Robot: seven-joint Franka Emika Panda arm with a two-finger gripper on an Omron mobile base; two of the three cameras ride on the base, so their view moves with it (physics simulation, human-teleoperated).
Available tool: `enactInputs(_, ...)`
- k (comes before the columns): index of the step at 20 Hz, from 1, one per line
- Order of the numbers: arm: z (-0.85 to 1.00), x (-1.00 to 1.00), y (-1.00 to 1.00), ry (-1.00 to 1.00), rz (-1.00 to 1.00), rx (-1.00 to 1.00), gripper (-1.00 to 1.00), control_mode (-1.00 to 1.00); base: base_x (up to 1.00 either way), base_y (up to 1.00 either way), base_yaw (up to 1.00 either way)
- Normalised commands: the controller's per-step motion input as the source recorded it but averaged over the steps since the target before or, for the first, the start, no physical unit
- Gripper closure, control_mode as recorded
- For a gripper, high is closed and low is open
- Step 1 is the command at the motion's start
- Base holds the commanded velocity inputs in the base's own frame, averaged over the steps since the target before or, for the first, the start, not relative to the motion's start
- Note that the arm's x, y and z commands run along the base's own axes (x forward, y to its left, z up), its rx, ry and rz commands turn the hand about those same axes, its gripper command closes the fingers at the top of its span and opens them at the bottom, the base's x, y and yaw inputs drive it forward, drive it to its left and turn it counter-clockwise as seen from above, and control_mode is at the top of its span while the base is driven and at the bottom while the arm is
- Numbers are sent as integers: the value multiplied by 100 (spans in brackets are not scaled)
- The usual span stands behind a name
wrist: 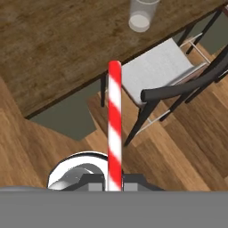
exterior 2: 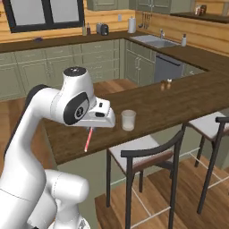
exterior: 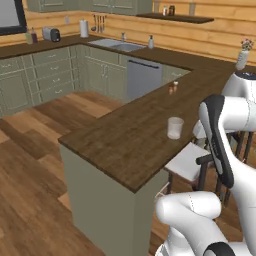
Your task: Take a straw from the drawer in front and place it inside the glass cup on the dining counter.
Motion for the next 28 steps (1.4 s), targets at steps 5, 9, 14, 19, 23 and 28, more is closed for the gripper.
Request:
enactInputs(5,0,0,0,0,0,0,100,100,1,-75,54)
enactInputs(9,0,0,0,0,0,0,100,100,0,-86,51)
enactInputs(14,0,0,0,0,0,0,100,100,0,-90,49)
enactInputs(19,0,0,0,0,0,0,100,100,-28,-98,44)
enactInputs(23,0,0,0,0,0,0,100,100,-54,-100,33)
enactInputs(28,0,0,0,0,0,0,100,100,0,-86,20)
